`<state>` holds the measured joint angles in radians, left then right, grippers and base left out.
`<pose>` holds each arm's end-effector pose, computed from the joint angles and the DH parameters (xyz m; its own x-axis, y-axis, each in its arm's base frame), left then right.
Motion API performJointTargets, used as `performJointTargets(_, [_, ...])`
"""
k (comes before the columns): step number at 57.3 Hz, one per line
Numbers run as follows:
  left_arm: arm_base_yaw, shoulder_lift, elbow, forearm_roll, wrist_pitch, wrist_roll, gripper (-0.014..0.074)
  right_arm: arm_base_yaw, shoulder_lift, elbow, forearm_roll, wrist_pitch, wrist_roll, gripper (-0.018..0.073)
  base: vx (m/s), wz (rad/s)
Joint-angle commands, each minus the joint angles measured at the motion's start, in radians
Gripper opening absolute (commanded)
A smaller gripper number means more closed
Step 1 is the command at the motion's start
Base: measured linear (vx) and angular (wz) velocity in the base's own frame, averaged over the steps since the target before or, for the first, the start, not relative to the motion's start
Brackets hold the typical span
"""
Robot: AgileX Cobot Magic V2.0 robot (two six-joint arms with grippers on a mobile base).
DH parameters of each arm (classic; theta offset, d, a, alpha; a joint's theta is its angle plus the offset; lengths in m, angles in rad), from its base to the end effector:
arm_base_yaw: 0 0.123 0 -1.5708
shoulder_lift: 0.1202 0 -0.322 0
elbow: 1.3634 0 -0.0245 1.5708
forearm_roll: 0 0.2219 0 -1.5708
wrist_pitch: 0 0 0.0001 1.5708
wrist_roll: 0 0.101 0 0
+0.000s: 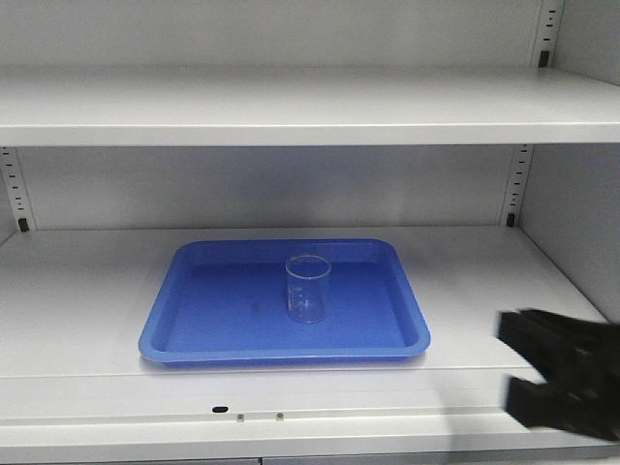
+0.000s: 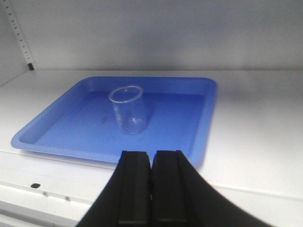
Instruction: Pick beaker and place in left cabinet
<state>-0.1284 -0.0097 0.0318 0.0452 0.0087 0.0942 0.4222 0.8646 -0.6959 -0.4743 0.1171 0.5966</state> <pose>0.0006 0.0000 0.2030 0.0731 0.1307 -0.9887 0.1187 0.9832 0.1387 0.1338 0.0541 0.3789 -0.2123 0.0412 -0.9763 -0.3375 0.9345 0.1128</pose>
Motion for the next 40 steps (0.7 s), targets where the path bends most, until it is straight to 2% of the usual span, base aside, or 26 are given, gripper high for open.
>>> performJointTargets(1, [-0.001, -0.018, 0.016, -0.003, -0.083, -0.003, 0.0001, -0.065, -0.098, 0.053, 0.170, -0.091, -0.181, -0.0009, 0.00, 0.00])
performJointTargets(6, [-0.001, -0.018, 0.016, -0.003, -0.083, -0.003, 0.0001, -0.142, -0.217, 0.148, 0.321, -0.098, -0.373, -0.0009, 0.00, 0.00])
performJointTargets(7, [-0.001, -0.018, 0.016, -0.003, -0.083, -0.003, 0.0001, -0.199, -0.315, 0.235, 0.414, -0.098, -0.484, -0.0009, 0.00, 0.00])
performJointTargets(8, [-0.001, -0.018, 0.016, -0.003, -0.083, -0.003, 0.0001, -0.214, -0.345, 0.261, 0.446, -0.097, -0.513, -0.0009, 0.00, 0.00])
performJointTargets(12, [-0.001, -0.018, 0.016, -0.003, -0.083, -0.003, 0.0001, -0.257, -0.459, 0.361, 0.482, -0.097, -0.597, -0.0009, 0.00, 0.00])
performJointTargets(20, [-0.001, -0.018, 0.016, -0.003, -0.083, -0.003, 0.0001, -0.315, -0.671, 0.540, 0.474, -0.097, -0.639, -0.0009, 0.00, 0.00])
performJointTargets(30, [-0.001, -0.018, 0.016, -0.003, -0.083, -0.003, 0.0001, -0.322, -0.904, 0.725, 0.467, -0.098, -0.657, -0.0009, 0.00, 0.00])
performJointTargets(40, [-0.001, -0.018, 0.016, -0.003, -0.085, -0.003, 0.0001, -0.320, -0.893, 0.733, 0.429, -0.007, -0.662, -0.0009, 0.00, 0.00])
